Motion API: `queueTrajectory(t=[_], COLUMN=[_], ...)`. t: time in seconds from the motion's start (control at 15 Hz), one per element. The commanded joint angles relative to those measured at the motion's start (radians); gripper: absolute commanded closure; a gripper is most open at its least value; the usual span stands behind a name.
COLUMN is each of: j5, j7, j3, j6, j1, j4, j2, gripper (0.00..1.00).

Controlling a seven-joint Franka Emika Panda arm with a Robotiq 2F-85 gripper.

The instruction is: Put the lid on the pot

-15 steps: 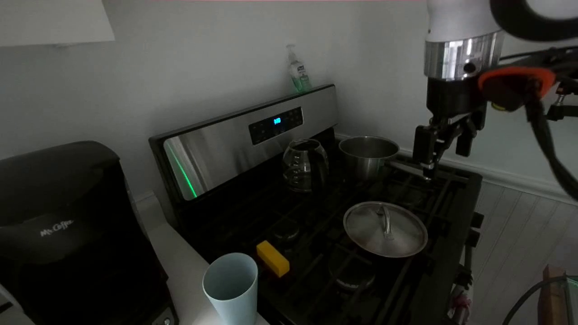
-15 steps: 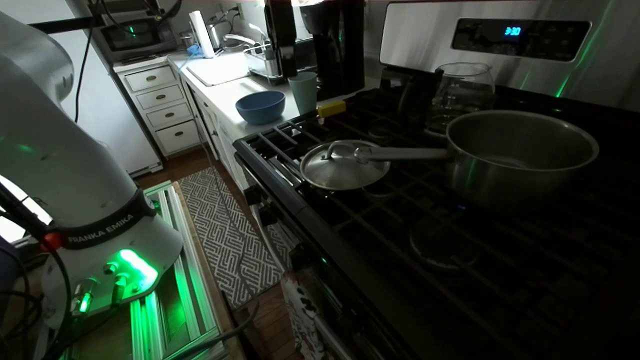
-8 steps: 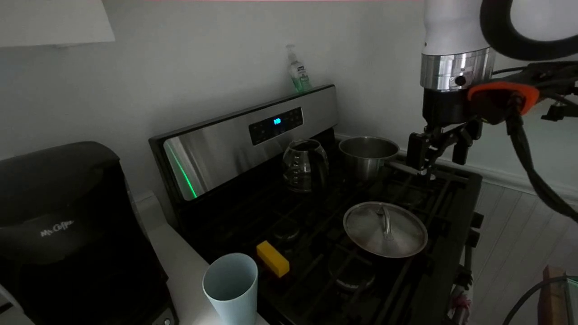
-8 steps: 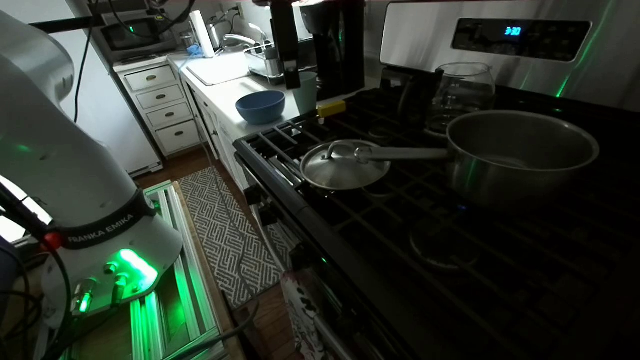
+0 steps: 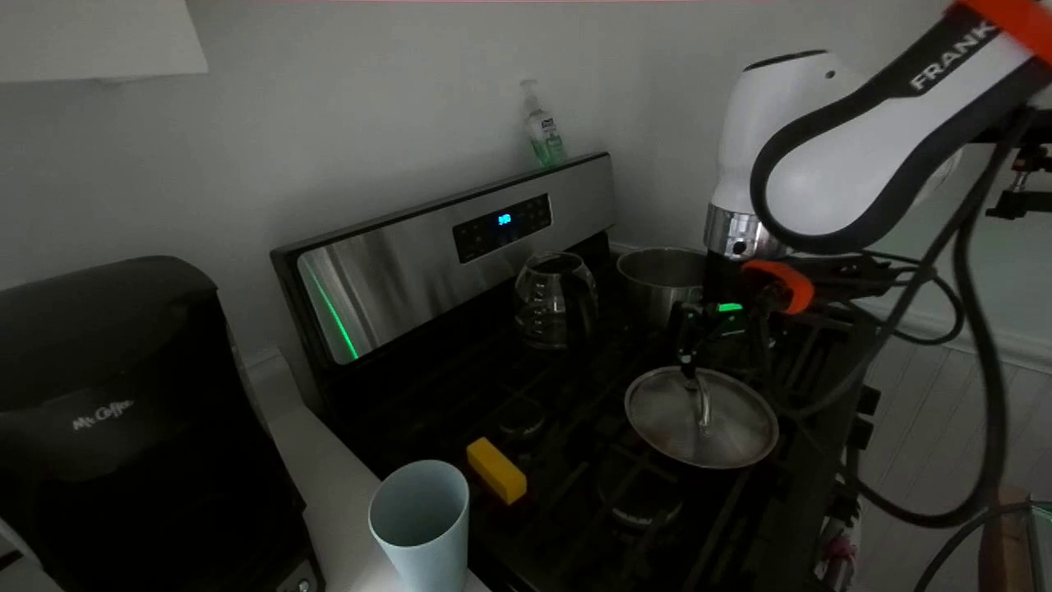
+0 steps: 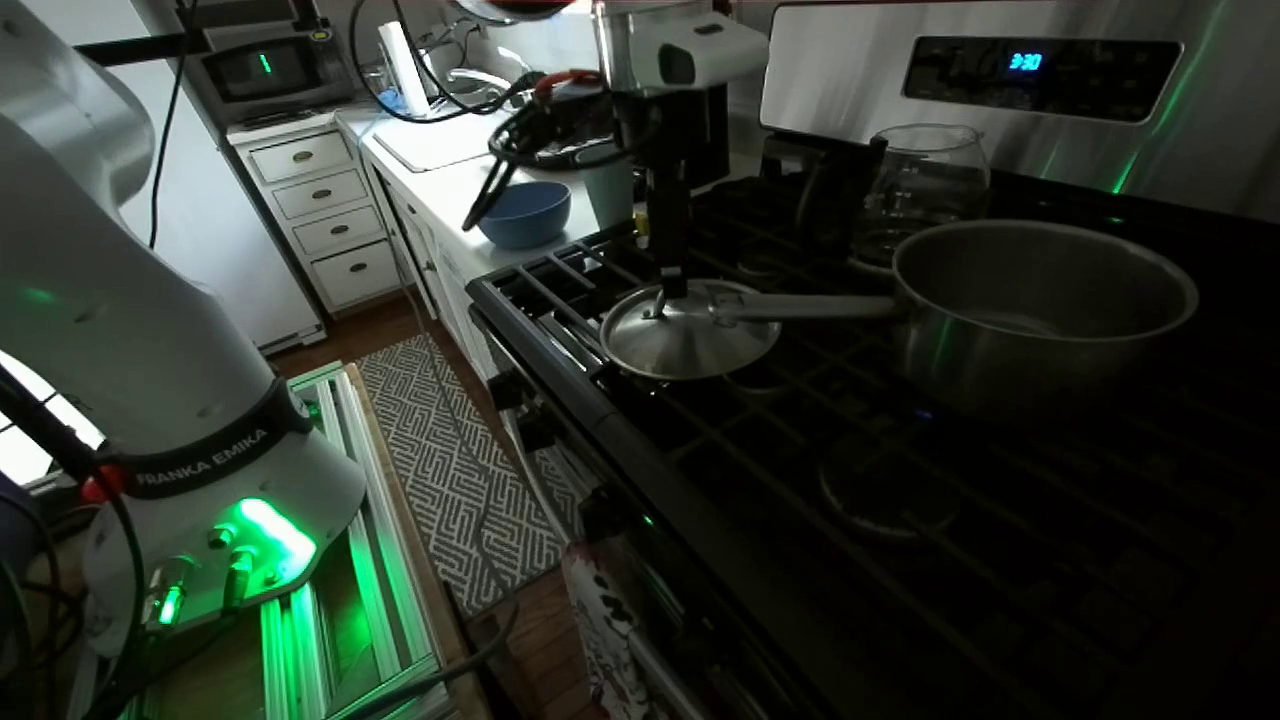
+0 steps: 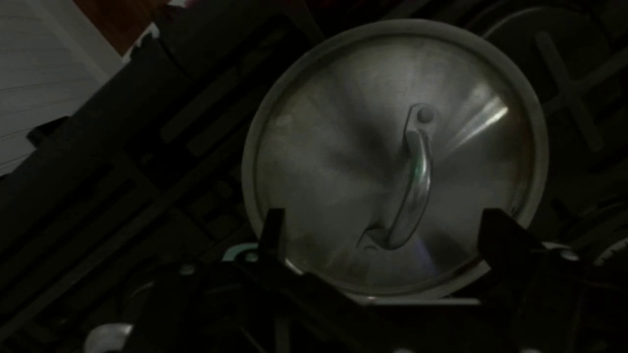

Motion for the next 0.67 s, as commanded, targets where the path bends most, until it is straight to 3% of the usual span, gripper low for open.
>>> queueTrajectory(t=[0.0, 0.13, 0.2, 0.33, 0.6], j5=[0.104, 0.127, 0.129, 0.121, 0.065], j7=[0.024, 0.048, 0.064, 0.094, 0.167], j3=[-0.01, -0.011, -0.014, -0.022, -0.037], j6=[0.071, 0.096, 0.106, 0.113, 0.049], j1=[0.043, 0.061, 0.07, 0.08, 0.091], j4=[0.075, 0.084, 0.082, 0.089, 0.085], j2=[0.147, 0.177, 0.179, 0.194, 0.155], gripper=[0.0, 0.0, 0.25, 0.32, 0.62])
